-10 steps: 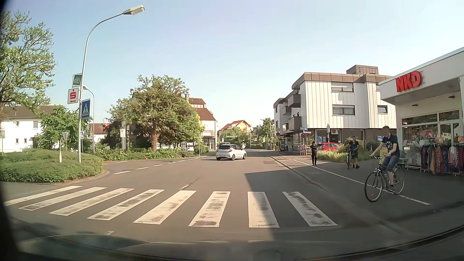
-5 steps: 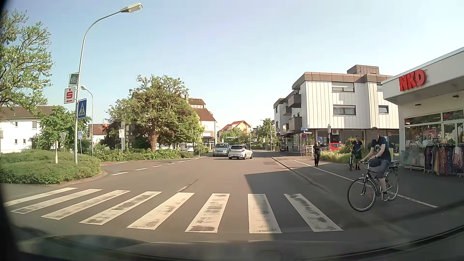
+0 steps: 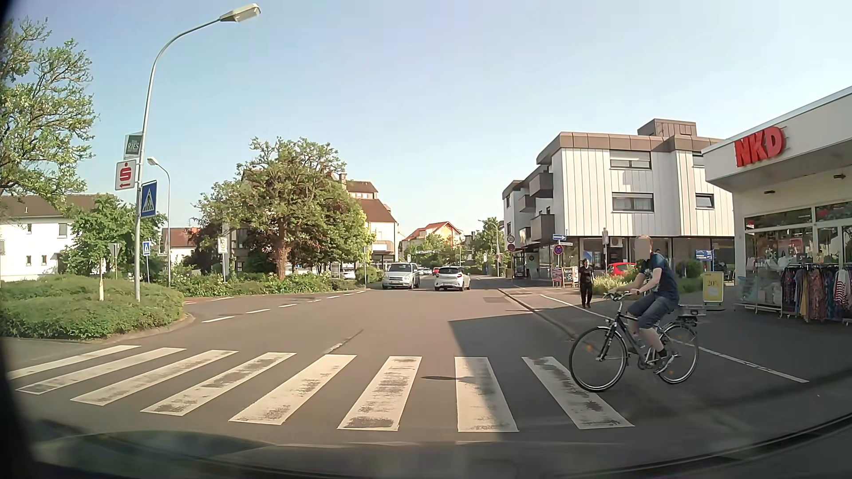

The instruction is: Follow the waypoints while adhering to traffic rules and regulations

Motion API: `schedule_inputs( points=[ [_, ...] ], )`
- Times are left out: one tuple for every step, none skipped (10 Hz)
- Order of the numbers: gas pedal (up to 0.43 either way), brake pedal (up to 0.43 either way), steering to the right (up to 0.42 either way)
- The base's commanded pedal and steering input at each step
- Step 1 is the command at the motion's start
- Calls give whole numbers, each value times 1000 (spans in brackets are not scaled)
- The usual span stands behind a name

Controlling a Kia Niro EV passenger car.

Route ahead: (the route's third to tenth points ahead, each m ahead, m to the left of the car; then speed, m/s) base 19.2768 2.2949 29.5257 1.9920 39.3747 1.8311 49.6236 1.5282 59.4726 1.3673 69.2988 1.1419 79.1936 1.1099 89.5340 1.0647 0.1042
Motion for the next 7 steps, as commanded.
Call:
schedule_inputs(
  points=[
    [0,256,0],
    [0,256,0],
    [0,256,0],
    [0,256,0],
    [0,256,0],
    [0,256,0],
    [0,256,0]
  ],
)
